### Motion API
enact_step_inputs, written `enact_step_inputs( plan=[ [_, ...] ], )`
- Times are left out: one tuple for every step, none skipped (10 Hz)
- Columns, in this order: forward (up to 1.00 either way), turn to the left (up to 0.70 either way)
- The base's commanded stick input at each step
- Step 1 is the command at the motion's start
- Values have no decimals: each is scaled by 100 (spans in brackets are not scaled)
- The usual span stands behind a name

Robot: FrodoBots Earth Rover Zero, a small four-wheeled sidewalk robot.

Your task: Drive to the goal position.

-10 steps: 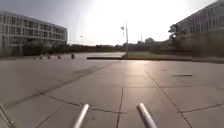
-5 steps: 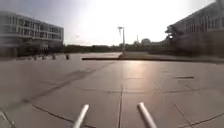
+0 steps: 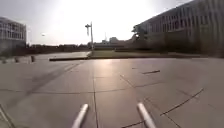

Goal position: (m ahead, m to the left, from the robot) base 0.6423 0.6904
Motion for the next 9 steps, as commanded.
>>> enact_step_inputs(
  plan=[
    [0, -45],
    [0, -45],
    [0, -45],
    [0, -45],
    [0, -45],
    [0, -45],
    [0, -45],
    [0, -45],
    [0, -45]
  ],
)
